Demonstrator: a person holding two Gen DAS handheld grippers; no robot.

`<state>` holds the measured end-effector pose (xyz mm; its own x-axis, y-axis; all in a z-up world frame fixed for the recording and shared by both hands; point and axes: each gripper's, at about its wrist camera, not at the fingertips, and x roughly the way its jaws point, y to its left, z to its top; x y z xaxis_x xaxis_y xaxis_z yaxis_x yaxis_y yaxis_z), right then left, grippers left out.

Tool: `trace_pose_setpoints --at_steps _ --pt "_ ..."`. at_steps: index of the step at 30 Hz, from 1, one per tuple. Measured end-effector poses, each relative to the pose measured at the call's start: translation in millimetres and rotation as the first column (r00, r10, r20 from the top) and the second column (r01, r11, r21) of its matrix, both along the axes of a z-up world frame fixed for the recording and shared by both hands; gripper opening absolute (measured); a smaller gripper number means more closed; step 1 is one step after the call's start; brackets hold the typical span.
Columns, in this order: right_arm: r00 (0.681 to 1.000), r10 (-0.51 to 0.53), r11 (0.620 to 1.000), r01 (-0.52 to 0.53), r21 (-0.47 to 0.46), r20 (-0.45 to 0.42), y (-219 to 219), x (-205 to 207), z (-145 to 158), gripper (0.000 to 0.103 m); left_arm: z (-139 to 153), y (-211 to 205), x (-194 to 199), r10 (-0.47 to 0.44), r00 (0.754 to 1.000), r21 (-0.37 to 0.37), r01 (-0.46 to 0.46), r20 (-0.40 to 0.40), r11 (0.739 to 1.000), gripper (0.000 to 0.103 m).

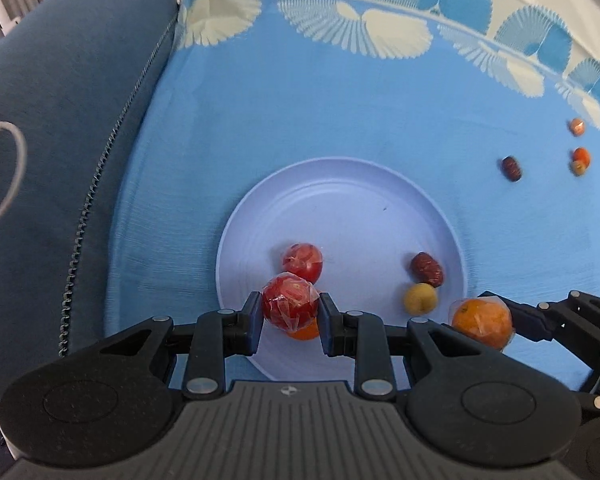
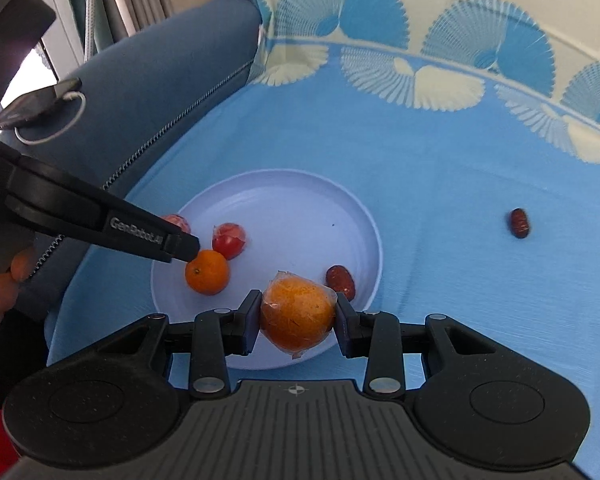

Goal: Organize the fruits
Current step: 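Carry the wrapped red fruit and wrapped orange over the plate with both grippers, then open both grippers to drop the wrapped fruits onto the plate, then lift both tools away from the plate and move toward the fruit cluster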

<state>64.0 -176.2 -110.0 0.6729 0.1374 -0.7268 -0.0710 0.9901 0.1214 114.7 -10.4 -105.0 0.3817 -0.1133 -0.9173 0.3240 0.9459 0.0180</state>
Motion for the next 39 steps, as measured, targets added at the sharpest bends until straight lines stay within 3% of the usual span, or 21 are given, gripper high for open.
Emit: trace_pose_setpoints --at_steps 6,8,9,10,12,13,16,19,27,32,39 --pt "0.999 0.042 0.999 -0.042 -0.017 -0.029 2.7 18.5 -15.2 0.039 -13.1 -4.7 13.7 -0.019 1.0 0.024 0.019 0.008 1.0 0.032" --pt "0.997 0.067 0.997 -0.068 -0.042 -0.023 6.2 23.4 -18.0 0.04 -14.4 -5.6 18.4 -0.021 1.0 0.016 0.021 0.009 1.0 0.036" --pt "0.997 0.078 0.995 -0.079 -0.062 -0.018 8.5 23.8 -18.4 0.041 -14.6 -5.8 19.7 -0.026 1.0 0.014 0.026 0.011 1.0 0.054" --pt "0.996 0.085 0.993 -0.086 -0.081 -0.011 10.5 24.8 -18.3 0.053 -12.8 -5.8 20.9 -0.025 0.999 0.012 0.025 0.02 1.0 0.077" --pt "0.997 0.083 0.99 -0.081 -0.116 0.007 13.1 24.0 -14.3 0.076 -3.4 -2.5 18.4 -0.011 0.997 -0.004 0.012 0.071 1.0 0.099" --pt "0.996 0.082 0.989 -0.078 -0.128 0.022 13.4 21.4 -11.1 0.081 3.4 -0.1 15.0 -0.009 0.994 -0.009 0.01 0.107 1.0 0.103" --pt "0.995 0.096 0.984 -0.089 -0.157 0.039 15.6 9.0 -1.2 0.088 16.5 5.7 5.3 -0.024 0.989 0.018 0.021 0.148 1.0 0.103" --pt "0.995 0.092 0.985 -0.088 -0.146 0.025 16.9 -6.8 8.0 0.09 22.3 14.9 -8.5 -0.013 0.993 0.047 0.008 0.117 0.999 0.103" --pt "0.999 0.045 0.997 -0.047 -0.066 -0.022 24.2 -63.8 31.9 0.098 37.0 50.6 -72.2 0.067 0.996 0.036 -0.07 0.064 0.997 0.103" --pt "0.998 0.032 0.995 -0.027 -0.101 0.047 29.4 -98.9 52.4 0.099 49.7 56.8 -107.6 0.082 0.993 0.058 -0.087 0.088 0.995 0.103" --pt "0.989 0.021 0.992 -0.003 -0.122 0.15 35.3 -143.9 75.9 0.1 69.7 58.0 -143.6 0.082 0.988 0.019 -0.085 0.133 0.996 0.103"
